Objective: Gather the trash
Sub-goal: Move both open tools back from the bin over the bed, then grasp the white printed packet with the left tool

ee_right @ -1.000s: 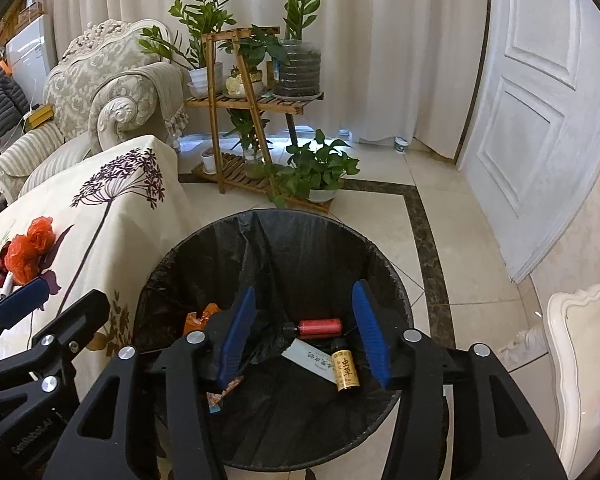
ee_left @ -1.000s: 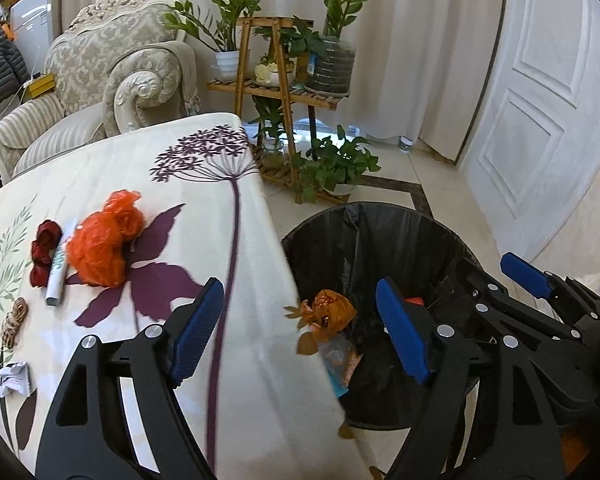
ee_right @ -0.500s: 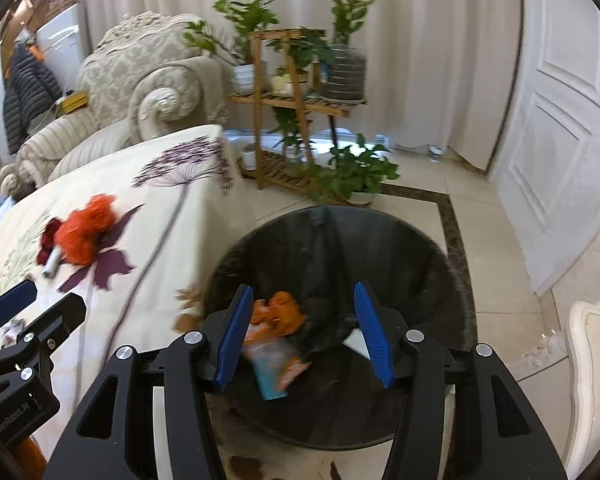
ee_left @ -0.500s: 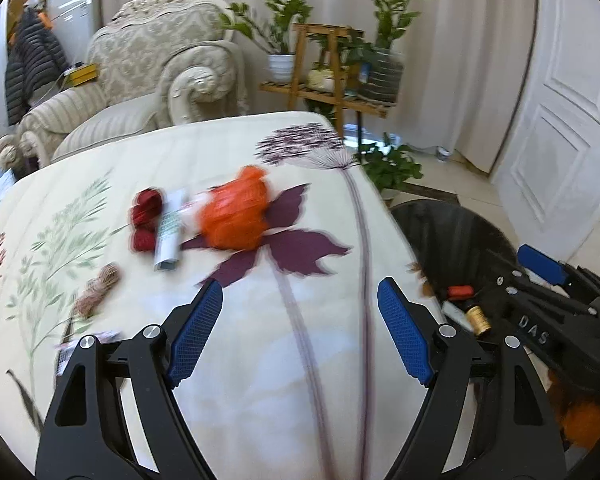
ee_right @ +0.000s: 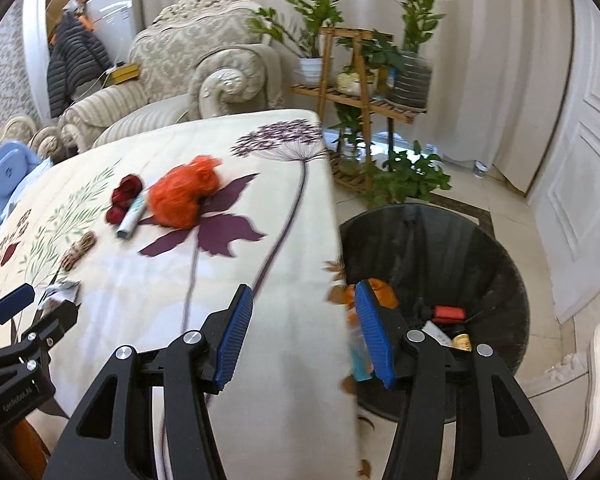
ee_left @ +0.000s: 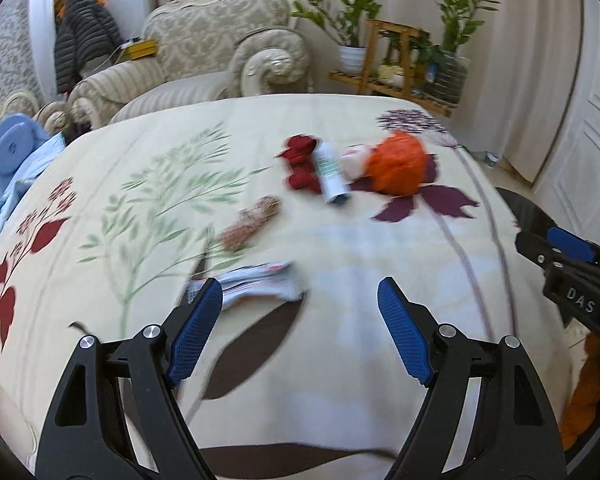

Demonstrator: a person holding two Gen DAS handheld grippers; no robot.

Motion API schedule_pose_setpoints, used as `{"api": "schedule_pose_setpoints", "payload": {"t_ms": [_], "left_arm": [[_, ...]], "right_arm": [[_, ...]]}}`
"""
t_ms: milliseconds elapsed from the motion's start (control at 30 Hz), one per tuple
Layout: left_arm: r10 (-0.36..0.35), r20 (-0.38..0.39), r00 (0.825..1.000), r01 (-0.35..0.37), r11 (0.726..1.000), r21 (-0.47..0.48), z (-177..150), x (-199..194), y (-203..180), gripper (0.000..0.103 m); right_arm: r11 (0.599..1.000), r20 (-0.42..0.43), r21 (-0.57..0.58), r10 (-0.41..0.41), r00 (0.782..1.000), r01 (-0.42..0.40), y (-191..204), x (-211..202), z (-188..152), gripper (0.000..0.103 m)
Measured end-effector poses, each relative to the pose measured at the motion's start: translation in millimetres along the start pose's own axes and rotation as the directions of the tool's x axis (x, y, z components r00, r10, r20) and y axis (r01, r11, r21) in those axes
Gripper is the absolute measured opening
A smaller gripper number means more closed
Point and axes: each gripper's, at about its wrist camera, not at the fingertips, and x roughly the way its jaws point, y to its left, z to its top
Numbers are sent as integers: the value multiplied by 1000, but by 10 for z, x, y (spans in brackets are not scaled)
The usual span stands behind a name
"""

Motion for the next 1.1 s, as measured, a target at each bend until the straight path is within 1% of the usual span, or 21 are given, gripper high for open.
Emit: {"api": "schedule_pose_setpoints", "payload": {"t_ms": [167,300,500,667,900,1067,1100], "left_arm": [[33,-14,999,-33,999,-4,-76,7,230,78],[46,-37,998,-46,999,2,-103,62,306,78],[55,-77,995,-53,998,28,-69,193,260,78],[68,-93,993,-64,997,38,-11,274,225,78],[59,-108,992,-58,998,6,102,394,265,80],[44,-113,993,-45,999,-7,144,442,280,80],[37,-114,993,-38,999,-7,145,445,284,78]], "right_arm": [[999,-5,-29,15,1000,-15,155,0,-22,53],[999,-8,-33,24,1000,-24,198,4,-20,54],[999,-7,-32,33,999,-33,208,-11,-4,54],[999,-11,-20,35,999,-36,167,18,0,54],[999,-19,-13,38,999,-38,128,73,24,54],[999,-19,-14,40,999,-40,131,88,33,54],[999,-19,-15,41,999,-41,135,94,38,54]]}}
